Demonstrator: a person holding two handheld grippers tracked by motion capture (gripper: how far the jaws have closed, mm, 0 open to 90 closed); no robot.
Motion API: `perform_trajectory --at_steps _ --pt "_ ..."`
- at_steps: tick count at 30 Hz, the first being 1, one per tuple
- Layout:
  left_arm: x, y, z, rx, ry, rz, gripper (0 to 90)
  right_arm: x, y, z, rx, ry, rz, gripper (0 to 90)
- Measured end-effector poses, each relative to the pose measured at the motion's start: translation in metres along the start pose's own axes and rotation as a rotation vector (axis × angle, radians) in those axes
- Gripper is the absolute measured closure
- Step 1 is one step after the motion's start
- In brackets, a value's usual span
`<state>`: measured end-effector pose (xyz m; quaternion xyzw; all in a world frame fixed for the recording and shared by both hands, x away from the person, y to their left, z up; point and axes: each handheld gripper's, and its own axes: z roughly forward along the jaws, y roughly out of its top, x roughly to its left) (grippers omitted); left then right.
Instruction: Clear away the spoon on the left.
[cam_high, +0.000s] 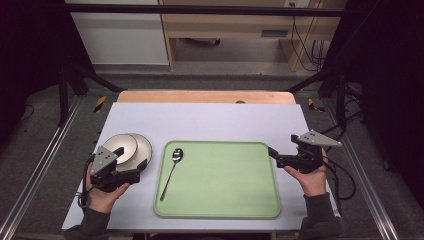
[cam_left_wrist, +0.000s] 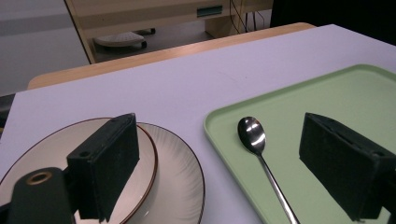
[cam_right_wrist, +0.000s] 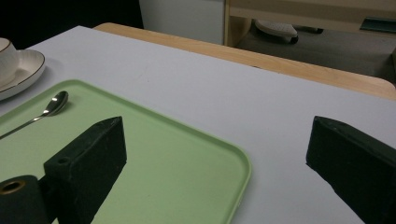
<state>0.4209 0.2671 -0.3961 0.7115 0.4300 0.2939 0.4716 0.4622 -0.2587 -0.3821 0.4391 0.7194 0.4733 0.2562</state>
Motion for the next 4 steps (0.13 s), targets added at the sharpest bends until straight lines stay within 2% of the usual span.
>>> perform_trajectory --at_steps 4 --pt "0.0048 -0.0004 -0.0020 0.000 0.008 0.000 11.9 -0.0015 -0.0001 -0.0009 -0.001 -0.007 0.004 5.2"
